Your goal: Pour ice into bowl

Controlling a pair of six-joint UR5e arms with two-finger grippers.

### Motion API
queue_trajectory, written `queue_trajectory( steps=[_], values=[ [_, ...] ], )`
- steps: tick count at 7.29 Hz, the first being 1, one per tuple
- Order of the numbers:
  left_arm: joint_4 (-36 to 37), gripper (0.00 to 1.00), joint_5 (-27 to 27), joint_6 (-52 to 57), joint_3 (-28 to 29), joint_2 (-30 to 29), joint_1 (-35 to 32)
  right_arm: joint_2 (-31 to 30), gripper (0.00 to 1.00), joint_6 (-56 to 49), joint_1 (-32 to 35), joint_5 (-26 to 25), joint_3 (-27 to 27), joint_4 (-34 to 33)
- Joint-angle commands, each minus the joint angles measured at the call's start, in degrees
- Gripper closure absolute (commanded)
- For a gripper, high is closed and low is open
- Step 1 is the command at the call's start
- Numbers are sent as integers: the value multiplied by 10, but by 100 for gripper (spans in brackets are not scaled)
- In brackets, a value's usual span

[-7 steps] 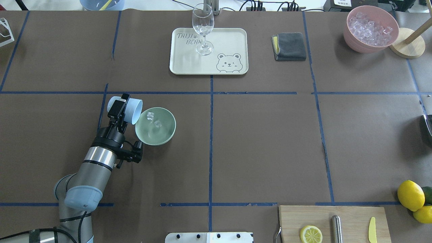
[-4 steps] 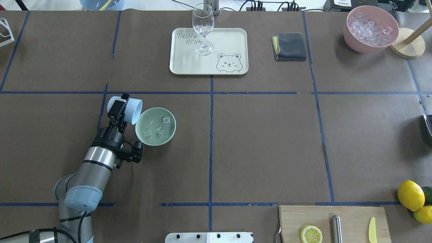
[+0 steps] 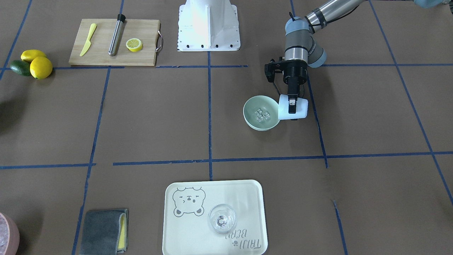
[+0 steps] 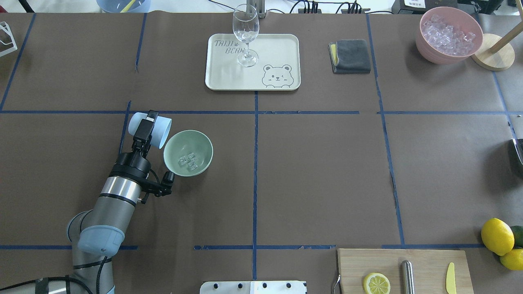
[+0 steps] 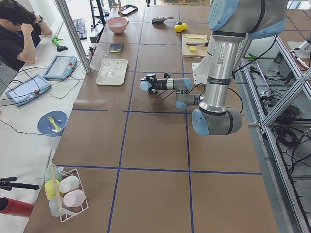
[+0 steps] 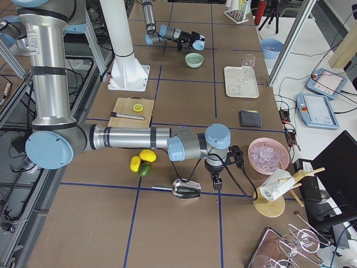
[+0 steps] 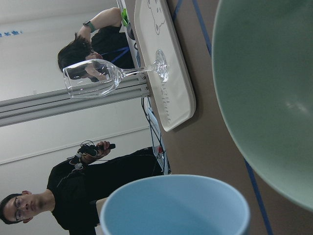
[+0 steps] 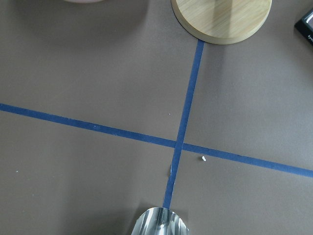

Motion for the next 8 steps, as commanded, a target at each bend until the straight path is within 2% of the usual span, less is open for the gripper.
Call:
queue_trajectory(
  steps=[1,8],
  values=[
    [-1,100,8,45,-10,-1,1,0,0,0,0,0,0,0],
    [-9,100,7,44,-10,-1,1,0,0,0,0,0,0,0]
  ],
)
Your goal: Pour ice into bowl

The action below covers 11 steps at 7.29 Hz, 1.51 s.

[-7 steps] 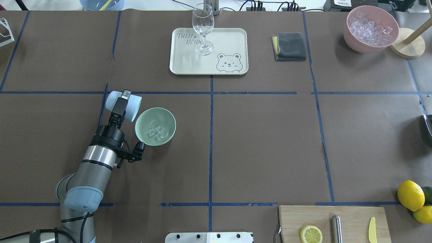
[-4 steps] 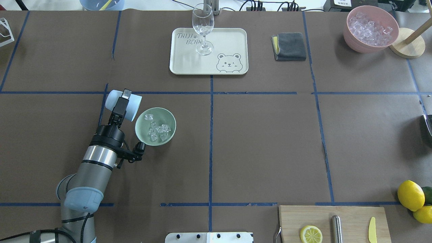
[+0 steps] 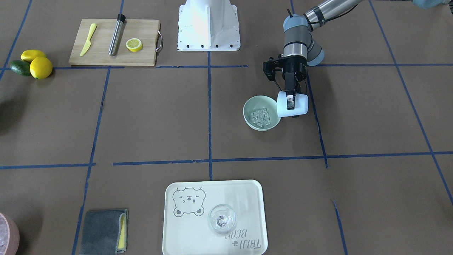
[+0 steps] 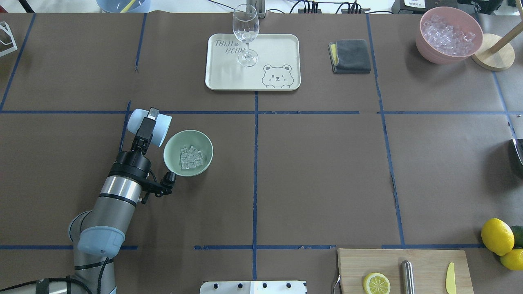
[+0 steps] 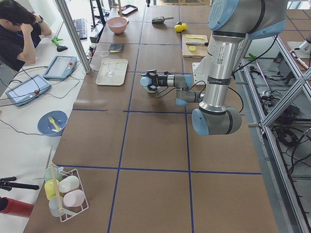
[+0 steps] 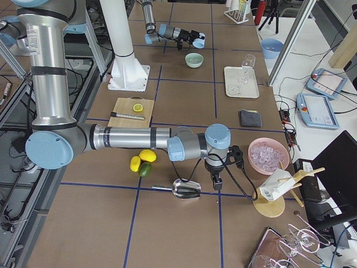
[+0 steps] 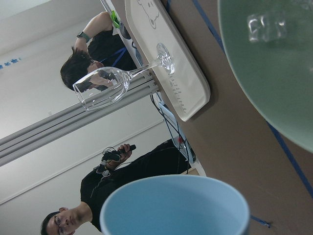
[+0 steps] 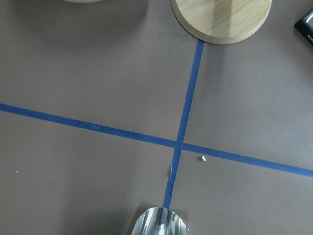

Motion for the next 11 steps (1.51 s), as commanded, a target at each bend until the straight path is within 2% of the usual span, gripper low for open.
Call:
queue_trajectory(
  steps=[1,2,3,4,6,8,10,11],
  values=[
    [-42,100,0,-6,-4,0,0,0,0,0,0,0,0,0],
    [-108,100,-1,-14,-14,-2,-1,0,0,0,0,1,0,0],
    [-141,100,-3,-74,-16,-3,0,0,0,0,0,3,1,0],
    [-152,100,-9,-201,-16,-3,2,0,0,-1,0,3,1,0],
    [-172,100,-25,-455,-34,-4,49,1,0,0,2,3,2,0],
    [-179,100,-21,-766,-50,-8,90,0,0,-1,4,3,2,0],
    [-179,100,-13,-971,-87,-22,101,0,0,-2,4,3,2,0],
    [-179,100,3,-1027,-109,-30,105,1,0,-2,5,3,3,0]
  ],
)
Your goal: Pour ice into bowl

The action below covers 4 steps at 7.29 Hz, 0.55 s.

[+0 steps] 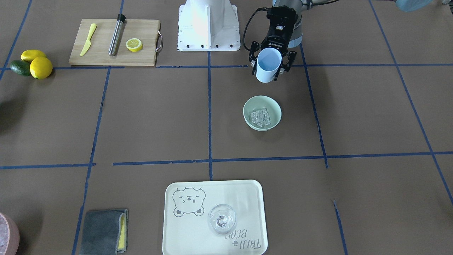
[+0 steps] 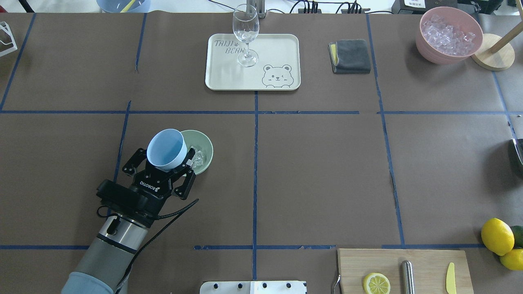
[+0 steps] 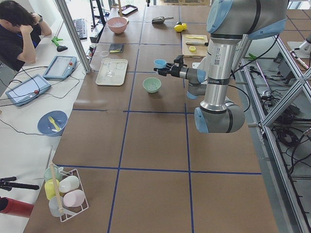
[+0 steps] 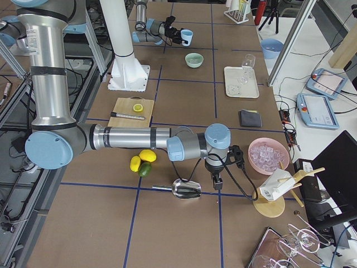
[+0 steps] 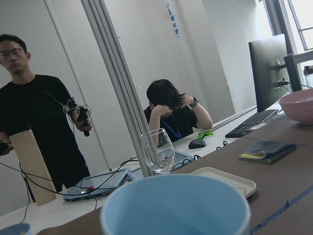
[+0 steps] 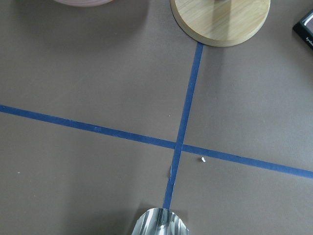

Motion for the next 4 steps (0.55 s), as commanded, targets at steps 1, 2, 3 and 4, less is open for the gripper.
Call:
queue_trajectory(
  steps=[1,2,3,4],
  values=[
    [1,100,17,-97,-25,-8,13,1,0,1,1,0,1,0],
    [4,100,16,-93,-25,8,12,2,0,1,1,0,1,0],
    [5,100,15,-93,-25,33,8,2,0,0,1,0,1,0],
    [3,100,14,-94,-26,73,4,1,0,-1,1,0,1,0]
  ],
)
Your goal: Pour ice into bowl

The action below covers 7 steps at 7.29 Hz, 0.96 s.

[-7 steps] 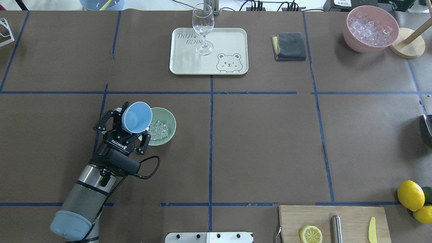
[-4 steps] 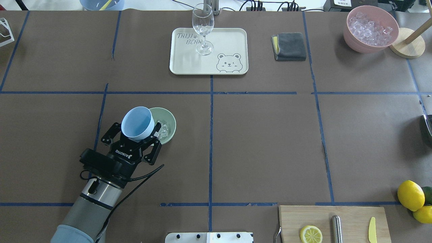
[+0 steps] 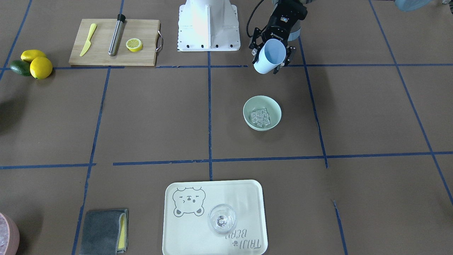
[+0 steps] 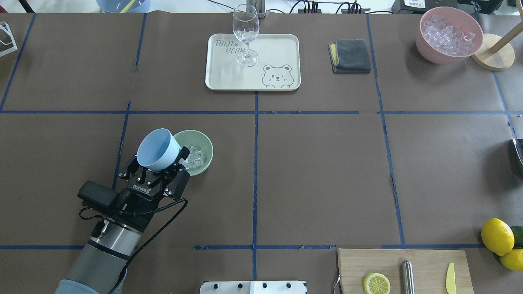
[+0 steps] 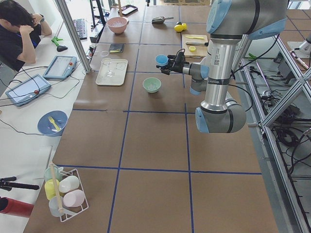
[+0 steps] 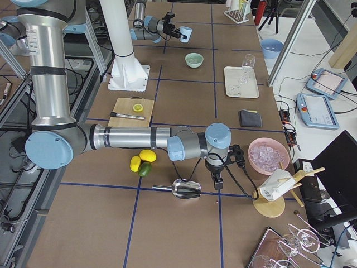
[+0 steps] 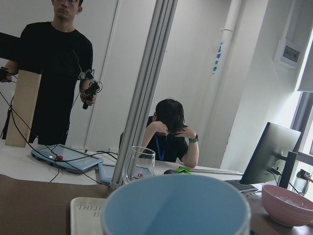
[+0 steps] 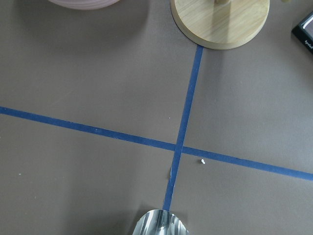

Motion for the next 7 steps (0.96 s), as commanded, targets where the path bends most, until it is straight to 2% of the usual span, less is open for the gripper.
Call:
queue_trajectory(
  steps=[1,7],
  values=[
    [-7,100,0,-8,-2,72,-7,-2,0,-2,1,-1,0,0],
    [-23,100,-9,-144,10,294,-65,-10,0,-4,8,-1,0,1]
  ],
)
